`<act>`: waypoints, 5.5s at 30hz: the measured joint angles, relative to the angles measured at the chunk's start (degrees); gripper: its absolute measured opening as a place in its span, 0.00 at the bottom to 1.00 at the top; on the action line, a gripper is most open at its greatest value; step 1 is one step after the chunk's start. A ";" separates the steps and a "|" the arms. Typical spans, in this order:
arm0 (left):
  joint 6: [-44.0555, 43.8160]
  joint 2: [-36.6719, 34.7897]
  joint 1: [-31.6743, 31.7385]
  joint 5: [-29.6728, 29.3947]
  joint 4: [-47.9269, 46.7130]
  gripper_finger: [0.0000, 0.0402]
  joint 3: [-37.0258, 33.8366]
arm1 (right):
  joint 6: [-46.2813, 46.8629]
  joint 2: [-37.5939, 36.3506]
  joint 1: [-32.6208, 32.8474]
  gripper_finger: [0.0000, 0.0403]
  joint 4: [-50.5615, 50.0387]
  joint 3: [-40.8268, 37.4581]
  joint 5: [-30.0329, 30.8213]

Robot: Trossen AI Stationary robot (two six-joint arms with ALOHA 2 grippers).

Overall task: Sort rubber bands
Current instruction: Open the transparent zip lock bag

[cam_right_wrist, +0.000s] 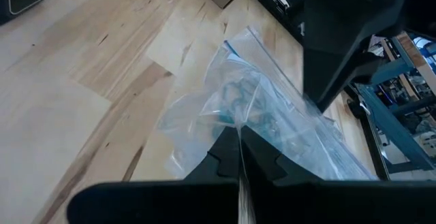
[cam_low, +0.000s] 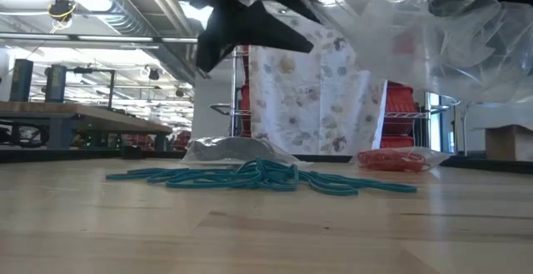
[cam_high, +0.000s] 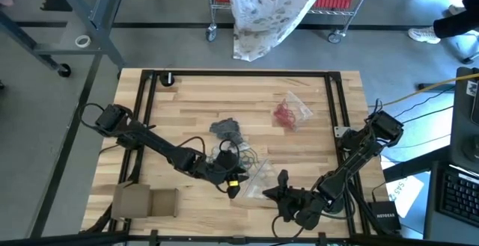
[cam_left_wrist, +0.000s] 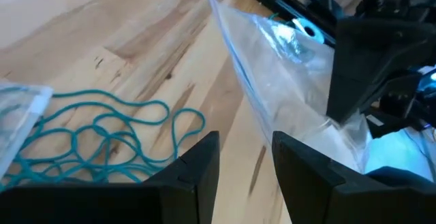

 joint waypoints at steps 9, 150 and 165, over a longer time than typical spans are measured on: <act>-0.51 0.35 0.00 0.00 1.95 0.32 0.02 | -0.02 0.00 0.00 0.00 -0.02 0.00 0.00; -0.39 1.15 2.16 2.99 -6.37 0.32 0.04 | 17.05 -1.60 -10.22 0.39 -24.08 11.34 -19.98; -1.60 2.71 0.39 3.04 -7.88 0.32 0.00 | 26.34 5.14 -13.56 0.39 -21.33 9.53 -25.47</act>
